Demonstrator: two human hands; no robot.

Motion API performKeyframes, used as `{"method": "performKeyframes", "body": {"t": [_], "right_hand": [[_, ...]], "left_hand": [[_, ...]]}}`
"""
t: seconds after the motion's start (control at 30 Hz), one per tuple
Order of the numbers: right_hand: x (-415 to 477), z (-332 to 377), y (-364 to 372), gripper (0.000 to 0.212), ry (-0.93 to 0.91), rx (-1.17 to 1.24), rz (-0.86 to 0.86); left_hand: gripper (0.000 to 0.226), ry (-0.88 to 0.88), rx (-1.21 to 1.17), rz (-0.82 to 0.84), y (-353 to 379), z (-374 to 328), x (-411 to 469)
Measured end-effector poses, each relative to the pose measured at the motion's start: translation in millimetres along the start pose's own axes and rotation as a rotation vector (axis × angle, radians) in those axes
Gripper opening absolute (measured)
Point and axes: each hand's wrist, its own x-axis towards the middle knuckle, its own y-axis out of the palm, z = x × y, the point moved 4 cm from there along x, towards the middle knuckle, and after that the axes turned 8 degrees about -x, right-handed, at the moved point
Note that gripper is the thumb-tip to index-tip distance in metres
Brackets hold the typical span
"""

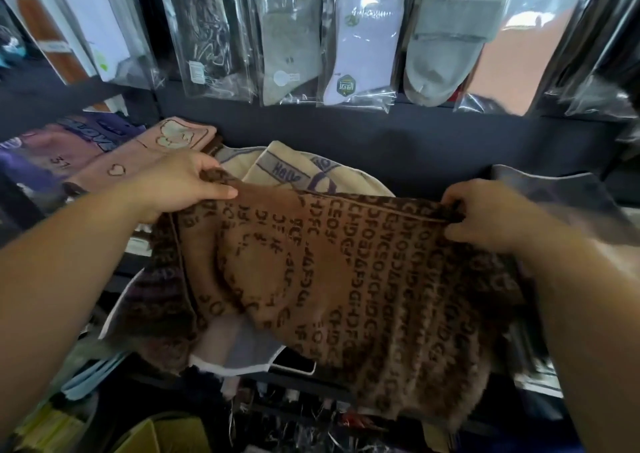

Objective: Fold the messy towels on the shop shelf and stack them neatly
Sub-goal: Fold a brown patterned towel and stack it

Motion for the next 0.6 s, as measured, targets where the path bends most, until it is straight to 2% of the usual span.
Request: {"method": "performKeyframes", "body": {"t": [0.1,0.23,0.33,0.4,0.53,0.6], "right_hand": [[14,-7,24,0.019,0.149,-0.045,-0.082],[30,-13,45,0.028,0.233,-0.05,-0.116],[46,-16,59,0.026,0.206,-0.104,-0.025],[57,-17,58,0.028,0.242,-0.12,-0.025],[76,-28,42,0.029,0.407,-0.107,-0.207],[82,-31,40,0.032,0.461,-0.076,-0.264]], "left_hand": [[0.016,0.086,0.198,-0.2,9,20,13],[0.029,0.178,0.32,-0.215,23,29,24],[0.014,0.211,0.333,-0.152,24,28,37],[0.014,0.257,0.329,-0.167,21,21,46],[0.017,0.384,0.29,-0.356,12,-7,61],[0.018,0.415,0.283,-0.373,16,-16,70]]}}
